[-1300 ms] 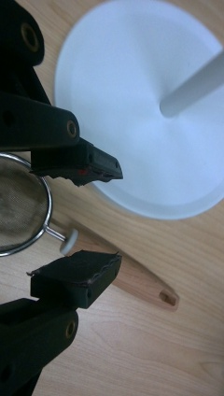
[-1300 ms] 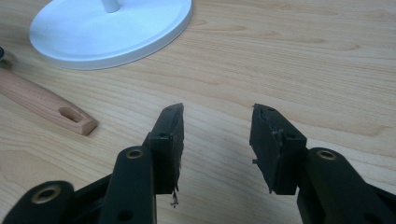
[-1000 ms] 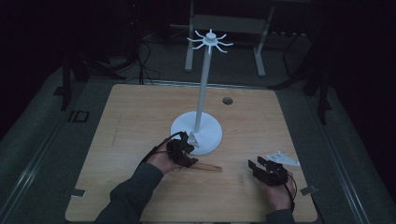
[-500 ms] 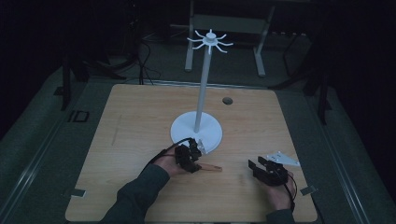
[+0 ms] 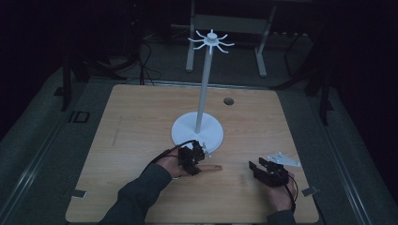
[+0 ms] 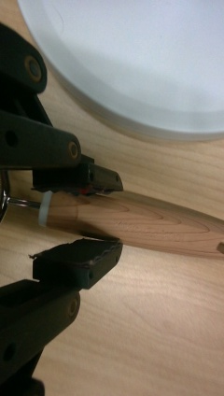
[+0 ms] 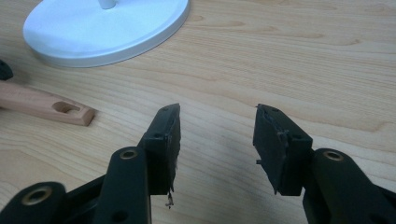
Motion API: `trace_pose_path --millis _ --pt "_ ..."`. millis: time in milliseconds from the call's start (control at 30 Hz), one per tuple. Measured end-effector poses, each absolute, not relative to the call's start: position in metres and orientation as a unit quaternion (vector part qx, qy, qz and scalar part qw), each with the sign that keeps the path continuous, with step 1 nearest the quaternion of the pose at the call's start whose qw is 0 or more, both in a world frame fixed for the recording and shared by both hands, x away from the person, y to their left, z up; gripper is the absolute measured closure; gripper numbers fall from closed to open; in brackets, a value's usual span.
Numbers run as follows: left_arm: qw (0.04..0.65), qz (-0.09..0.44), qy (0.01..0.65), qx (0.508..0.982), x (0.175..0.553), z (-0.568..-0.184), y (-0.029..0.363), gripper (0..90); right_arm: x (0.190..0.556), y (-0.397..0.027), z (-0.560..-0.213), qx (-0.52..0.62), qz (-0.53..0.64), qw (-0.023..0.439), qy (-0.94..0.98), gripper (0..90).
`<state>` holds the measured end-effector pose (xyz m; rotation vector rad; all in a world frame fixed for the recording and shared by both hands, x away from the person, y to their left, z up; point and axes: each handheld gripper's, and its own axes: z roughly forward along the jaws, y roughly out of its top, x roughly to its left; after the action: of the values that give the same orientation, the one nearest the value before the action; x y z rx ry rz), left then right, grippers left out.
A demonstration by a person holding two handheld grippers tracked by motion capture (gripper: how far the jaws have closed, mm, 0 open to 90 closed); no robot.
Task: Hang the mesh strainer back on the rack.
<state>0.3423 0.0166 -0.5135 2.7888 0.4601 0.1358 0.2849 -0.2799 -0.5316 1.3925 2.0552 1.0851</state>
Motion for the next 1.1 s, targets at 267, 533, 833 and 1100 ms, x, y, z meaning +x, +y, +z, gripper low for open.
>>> trace_pose_path --millis 267,533,833,1100 --pt "0.129 0.05 0.151 0.979 0.3422 -0.5139 0.0193 62.5 0.2851 -0.2803 -0.5321 0.502 0.391 0.213 0.741 50.9" --pt "0.105 0.043 0.149 0.982 0.342 -0.5185 0.0184 65.4 0.2853 -0.2786 -0.5332 0.501 0.39 0.212 0.743 50.8" --pt "0.091 0.032 0.151 0.984 0.3448 -0.5189 0.0155 66.6 0.2852 -0.2785 -0.5332 0.501 0.39 0.212 0.743 50.7" --pt "0.07 0.023 0.149 0.986 0.3455 -0.5198 0.0115 66.6 0.2853 -0.279 -0.5335 0.501 0.39 0.211 0.743 50.7"
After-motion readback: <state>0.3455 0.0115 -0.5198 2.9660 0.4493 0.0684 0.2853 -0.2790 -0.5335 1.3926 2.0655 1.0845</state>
